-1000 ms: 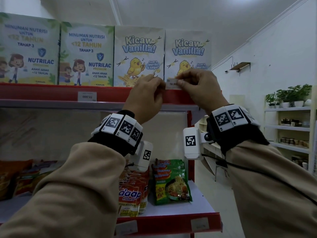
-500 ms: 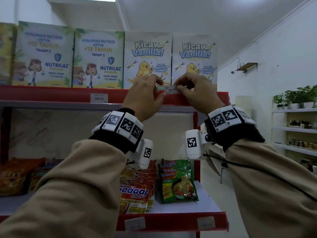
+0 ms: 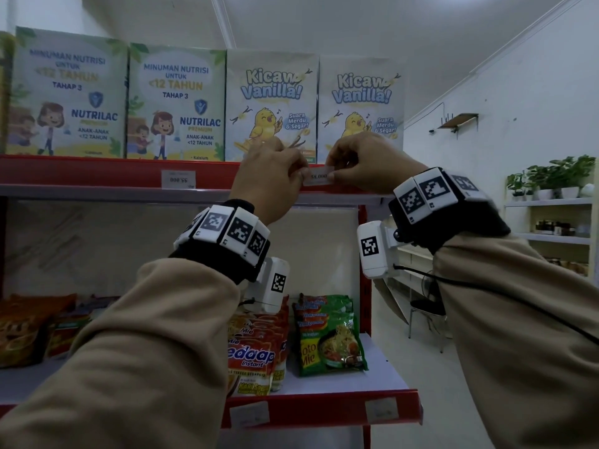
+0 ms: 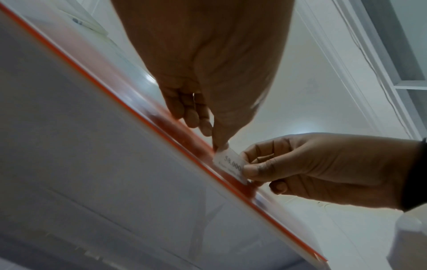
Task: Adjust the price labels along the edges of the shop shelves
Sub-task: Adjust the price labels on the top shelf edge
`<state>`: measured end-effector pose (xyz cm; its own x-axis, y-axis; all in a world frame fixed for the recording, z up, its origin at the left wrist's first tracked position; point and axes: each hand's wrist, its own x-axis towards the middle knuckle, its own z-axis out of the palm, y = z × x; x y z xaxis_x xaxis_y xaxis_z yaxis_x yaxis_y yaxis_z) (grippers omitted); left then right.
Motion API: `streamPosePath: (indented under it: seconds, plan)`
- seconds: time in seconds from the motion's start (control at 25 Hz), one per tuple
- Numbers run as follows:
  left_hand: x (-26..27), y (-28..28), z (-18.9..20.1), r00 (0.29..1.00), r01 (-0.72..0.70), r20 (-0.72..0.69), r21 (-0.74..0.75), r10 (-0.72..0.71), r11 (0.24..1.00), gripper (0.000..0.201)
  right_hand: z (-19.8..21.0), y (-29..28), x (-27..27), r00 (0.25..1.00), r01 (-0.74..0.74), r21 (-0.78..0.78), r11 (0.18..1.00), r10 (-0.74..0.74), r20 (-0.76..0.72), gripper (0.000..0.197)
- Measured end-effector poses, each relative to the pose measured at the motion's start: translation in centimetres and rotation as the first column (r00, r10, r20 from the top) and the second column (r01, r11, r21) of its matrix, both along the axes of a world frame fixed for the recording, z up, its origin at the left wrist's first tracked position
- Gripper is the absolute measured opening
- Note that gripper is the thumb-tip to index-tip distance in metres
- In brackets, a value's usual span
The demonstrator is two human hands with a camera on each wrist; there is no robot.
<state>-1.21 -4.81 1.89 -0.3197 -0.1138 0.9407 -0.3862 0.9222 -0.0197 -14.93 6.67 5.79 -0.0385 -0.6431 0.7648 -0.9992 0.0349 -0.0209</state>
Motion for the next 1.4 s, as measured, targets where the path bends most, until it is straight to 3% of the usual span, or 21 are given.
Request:
streamPosePath:
  seconds: [0.44,0.8,1.08,1.4]
  plan:
    - [0.1,-0.2,0.3,0.99,-0.092,0.099,-0.07,0.098,0.993,0.027,-0.2,0.1,0.4,0.998,0.056,0.031,0.998,-0.055,-0.038,0.01]
    - [0.3,-0.6,0.5,0.994,-0.039,0.107,0.016,0.037,0.999,0.028,-0.4,0.2,0.9,0.998,0.063,0.028,0.998,-0.064,0.007,0.004]
    - [1.3,-1.2,0.6,0.996,0.038,0.084,0.015,-0.039,0.999,0.017,-1.3,0.0,1.9,0.995,0.079,-0.051,0.996,-0.076,0.063,0.015]
    - [6.0,-2.9,-0.5,0.978,-0.161,0.114,-0.107,0.173,0.981,0.034,-2.5,-3.5,6.4,0.985,0.17,-0.153,0.973,-0.174,-0.012,0.032]
